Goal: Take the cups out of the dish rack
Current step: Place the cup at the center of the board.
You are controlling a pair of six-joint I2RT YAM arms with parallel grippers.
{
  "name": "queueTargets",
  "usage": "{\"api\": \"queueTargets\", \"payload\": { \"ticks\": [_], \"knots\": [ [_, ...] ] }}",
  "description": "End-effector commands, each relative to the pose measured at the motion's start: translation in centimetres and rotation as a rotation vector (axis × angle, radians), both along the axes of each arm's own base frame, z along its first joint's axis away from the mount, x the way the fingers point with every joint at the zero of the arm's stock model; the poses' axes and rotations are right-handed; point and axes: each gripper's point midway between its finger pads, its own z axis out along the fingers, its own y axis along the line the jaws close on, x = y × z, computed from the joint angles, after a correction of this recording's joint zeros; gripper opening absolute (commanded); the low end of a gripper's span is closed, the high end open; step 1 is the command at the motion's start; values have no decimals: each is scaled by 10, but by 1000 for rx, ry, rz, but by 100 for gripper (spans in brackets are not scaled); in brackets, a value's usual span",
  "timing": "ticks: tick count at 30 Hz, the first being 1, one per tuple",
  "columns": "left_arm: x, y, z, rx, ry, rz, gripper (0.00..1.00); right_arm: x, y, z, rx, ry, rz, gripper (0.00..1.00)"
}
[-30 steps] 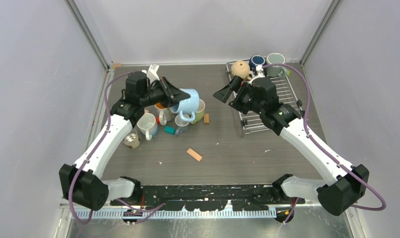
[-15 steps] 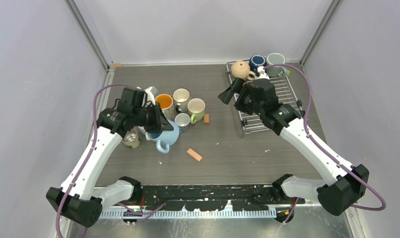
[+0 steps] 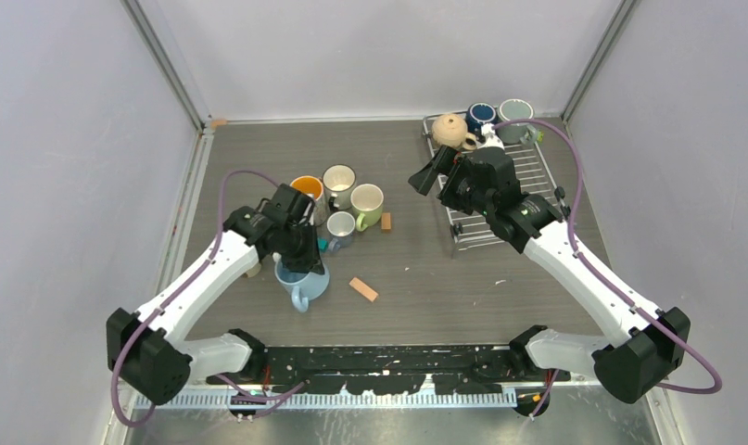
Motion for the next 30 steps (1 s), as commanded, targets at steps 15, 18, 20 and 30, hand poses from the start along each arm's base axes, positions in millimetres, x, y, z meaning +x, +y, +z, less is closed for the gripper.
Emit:
{"api": "queueTargets", "payload": {
  "ticks": [15,18,20,30],
  "knots": [
    [72,-13,-45,73,-141,91,0,-3,-15,16,-18,-80,-31,100],
    [77,-12,-50,88,-153,101,0,-3,-16,16,-21,-83,-36,100],
    [80,-12,-53,96,-155,101,0,-3,-16,15,-24,-81,-35,100],
    [87,-10,-70,137,-152,103,0,-1,-14,13,-30,-73,-29,100]
  ]
}}
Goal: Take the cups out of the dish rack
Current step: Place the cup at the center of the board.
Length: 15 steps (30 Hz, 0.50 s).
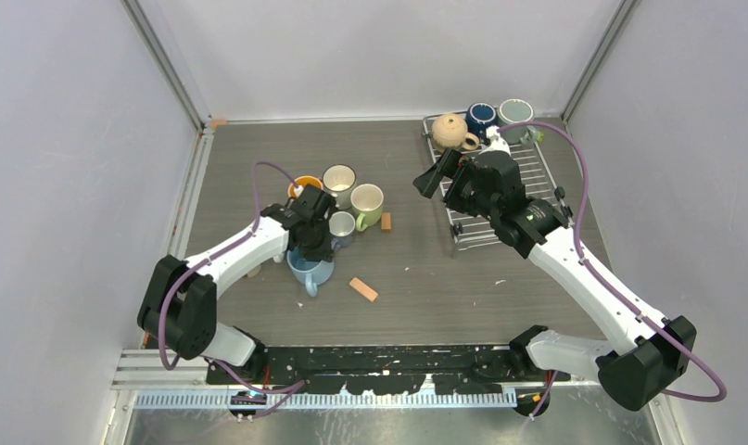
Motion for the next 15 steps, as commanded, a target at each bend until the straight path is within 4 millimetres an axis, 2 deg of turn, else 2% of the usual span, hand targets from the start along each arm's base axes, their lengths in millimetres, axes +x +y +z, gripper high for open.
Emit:
{"api": "queueTargets", "payload": {
  "ticks": [1,12,15],
  "knots": [
    [21,-4,8,-2,-91,16,0,4,-3,11,-3,-48,-12,100],
    [26,-2,1,24,-97,16,0,6,-2,9,-10,-41,-8,100],
    [28,-1,2,34,-106,15,6,6,-1,9,-8,-38,-2,100]
  ]
}}
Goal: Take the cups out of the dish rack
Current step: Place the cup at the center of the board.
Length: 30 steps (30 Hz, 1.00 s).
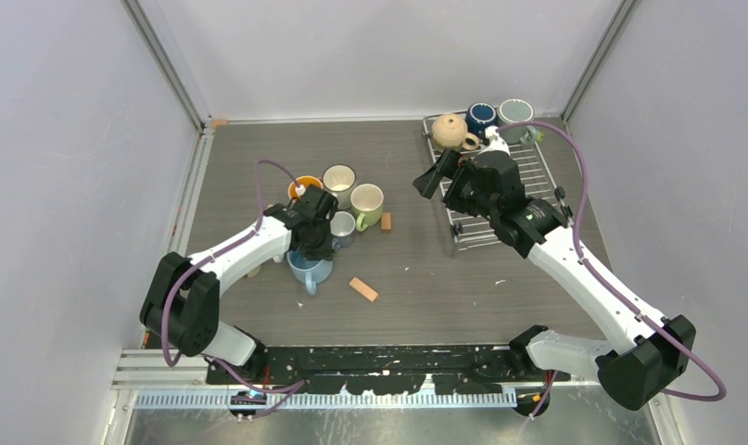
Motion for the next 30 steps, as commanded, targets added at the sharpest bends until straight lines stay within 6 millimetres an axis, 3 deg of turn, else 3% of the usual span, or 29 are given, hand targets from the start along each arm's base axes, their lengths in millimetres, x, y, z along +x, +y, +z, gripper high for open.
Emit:
{"api": "queueTargets", "payload": {
  "ticks": [1,18,30],
  "knots": [
    [22,-3,9,5,-89,5,8,5,0,10,2,-33,-6,100],
    [18,1,17,12,-98,-18,34,4,0,11,4,-26,-1,100],
    [1,-3,62,-56,-118,-81,52,2,-6,11,-9,-24,-21,100]
  ]
}}
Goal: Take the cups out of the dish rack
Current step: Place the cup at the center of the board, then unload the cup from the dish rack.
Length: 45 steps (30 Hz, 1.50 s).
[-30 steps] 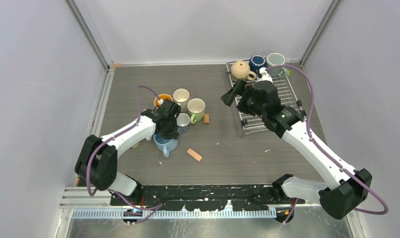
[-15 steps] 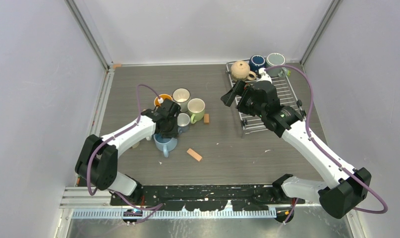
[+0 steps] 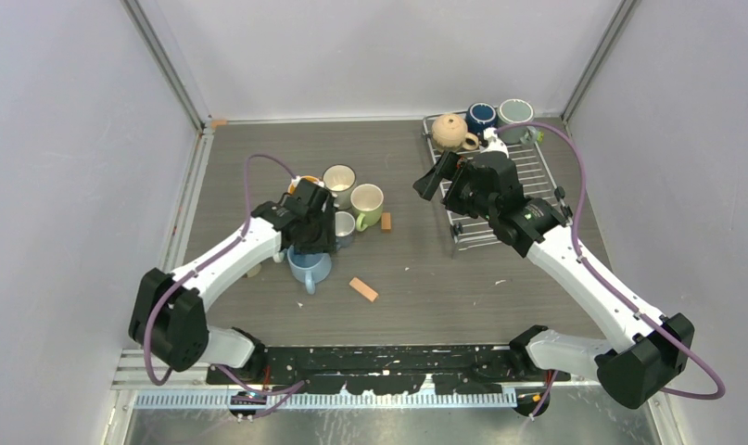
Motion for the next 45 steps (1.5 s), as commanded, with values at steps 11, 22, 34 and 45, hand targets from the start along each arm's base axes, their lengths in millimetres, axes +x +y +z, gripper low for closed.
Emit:
{"api": "queueTargets", "payload": {
  "ticks": [11,22,34,45],
  "knots": [
    [-13,-5,86,-120,-138,-87,100,4,-11,18,-22,-35,-48,100],
    [-16,-29,134,-263,-217,-200,100,37,-30,25,-151,-25,-117,100],
    [-20,-49,158,-370,-248,-285,100,146,-91,3,-111,-10,-174,100],
    [-28,-50,164,-387,-246,-319,100,238,-119,-21,-116,-104,-144,100]
  ]
}}
